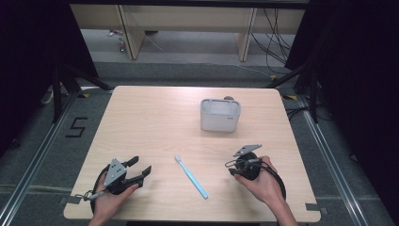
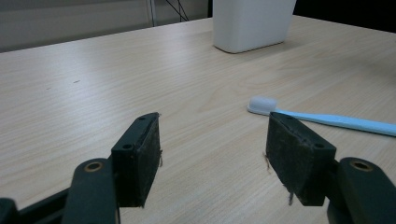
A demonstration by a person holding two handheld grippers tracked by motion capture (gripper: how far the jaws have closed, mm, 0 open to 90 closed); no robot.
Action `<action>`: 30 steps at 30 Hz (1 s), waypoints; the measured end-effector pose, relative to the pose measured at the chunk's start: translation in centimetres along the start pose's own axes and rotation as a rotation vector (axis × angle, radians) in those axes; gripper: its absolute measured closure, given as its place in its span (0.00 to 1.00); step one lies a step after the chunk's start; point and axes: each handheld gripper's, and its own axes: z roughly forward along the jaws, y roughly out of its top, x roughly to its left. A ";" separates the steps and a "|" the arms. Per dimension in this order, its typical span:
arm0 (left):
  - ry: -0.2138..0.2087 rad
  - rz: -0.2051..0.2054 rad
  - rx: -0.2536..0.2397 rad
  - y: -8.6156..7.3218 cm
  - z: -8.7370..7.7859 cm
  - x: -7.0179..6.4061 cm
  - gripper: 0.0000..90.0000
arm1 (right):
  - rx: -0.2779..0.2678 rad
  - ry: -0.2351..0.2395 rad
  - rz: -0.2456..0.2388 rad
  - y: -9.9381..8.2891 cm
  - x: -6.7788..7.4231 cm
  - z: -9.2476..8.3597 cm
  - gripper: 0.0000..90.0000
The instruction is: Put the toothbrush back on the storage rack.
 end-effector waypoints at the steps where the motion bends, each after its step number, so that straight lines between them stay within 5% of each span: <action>1: 0.000 0.000 0.000 0.0 0.0 0.0 0.39 | 0.029 0.013 0.012 0.1 0.2 0.1 0.74; 9: 0.003 -0.002 0.015 0.0 -0.2 0.0 0.38 | 0.148 0.031 0.019 1.2 2.1 0.6 0.75; 17: -0.002 -0.006 0.010 0.0 0.0 0.0 0.38 | 0.171 0.046 -0.039 2.3 2.7 1.4 0.74; 20: 0.000 -0.009 0.016 0.0 -0.1 0.0 0.38 | 0.182 0.055 -0.044 2.5 3.1 1.6 0.74; 21: 0.004 -0.008 0.023 0.0 -0.2 0.1 0.38 | 0.212 0.050 -0.007 2.6 3.5 1.6 0.74; 23: 0.002 -0.009 0.019 0.0 -0.1 0.1 0.38 | 0.192 0.054 -0.041 2.8 3.6 1.9 0.74; 30: 0.000 -0.007 0.015 0.0 0.0 0.0 0.38 | 0.211 0.059 -0.035 3.5 4.5 2.1 0.73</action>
